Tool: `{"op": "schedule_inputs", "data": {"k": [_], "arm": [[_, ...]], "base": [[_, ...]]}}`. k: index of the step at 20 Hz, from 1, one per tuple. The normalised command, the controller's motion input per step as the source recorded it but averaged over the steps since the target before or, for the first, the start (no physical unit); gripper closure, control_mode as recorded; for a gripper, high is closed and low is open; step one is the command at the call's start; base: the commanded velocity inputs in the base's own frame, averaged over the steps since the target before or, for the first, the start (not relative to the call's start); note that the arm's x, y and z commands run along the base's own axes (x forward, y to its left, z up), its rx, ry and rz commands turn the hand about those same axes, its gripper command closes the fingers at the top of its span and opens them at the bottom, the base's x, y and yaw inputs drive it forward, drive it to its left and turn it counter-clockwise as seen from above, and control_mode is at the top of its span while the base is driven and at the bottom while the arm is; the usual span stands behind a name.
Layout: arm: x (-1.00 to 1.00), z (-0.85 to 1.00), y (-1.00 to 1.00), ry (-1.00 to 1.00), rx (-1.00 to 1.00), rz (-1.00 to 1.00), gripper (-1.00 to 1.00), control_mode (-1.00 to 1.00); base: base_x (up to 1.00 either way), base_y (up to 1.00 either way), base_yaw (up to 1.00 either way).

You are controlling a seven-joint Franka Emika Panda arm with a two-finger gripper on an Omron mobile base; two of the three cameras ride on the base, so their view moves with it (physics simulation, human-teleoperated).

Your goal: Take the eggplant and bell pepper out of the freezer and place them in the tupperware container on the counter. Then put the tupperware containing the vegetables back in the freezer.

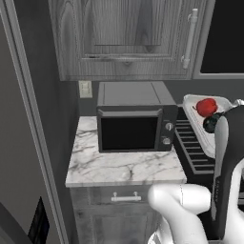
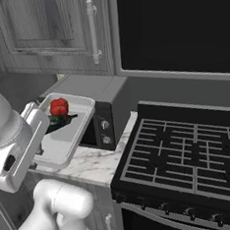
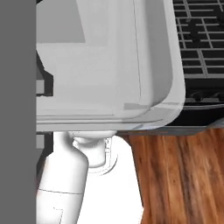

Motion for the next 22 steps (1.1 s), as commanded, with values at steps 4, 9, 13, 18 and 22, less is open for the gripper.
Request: {"op": "schedule_inputs", "data": {"k": [4, 9, 13, 18, 22], "arm": [[0.0, 0.05, 0.09, -0.3, 0.04, 0.0, 1.0, -1.0], [0.03, 0.26, 0.0, -0.03, 0.02, 0.0, 1.0, -1.0], [0.15, 0.26, 0.0, 0.11, 0.0, 0.0, 1.0, -1.0], [0.34, 0.02, 0.0, 0.16, 0.0, 0.0, 1.0, -1.0], [0.41, -0.17, 0.0, -0.01, 0.0, 0.02, 1.0, -1.0]], "base": [[0.0, 0.0, 0.0], [0.0, 0.0, 0.0], [0.0, 0.0, 0.0], [0.0, 0.0, 0.0], [0.0, 0.0, 0.0]]}}
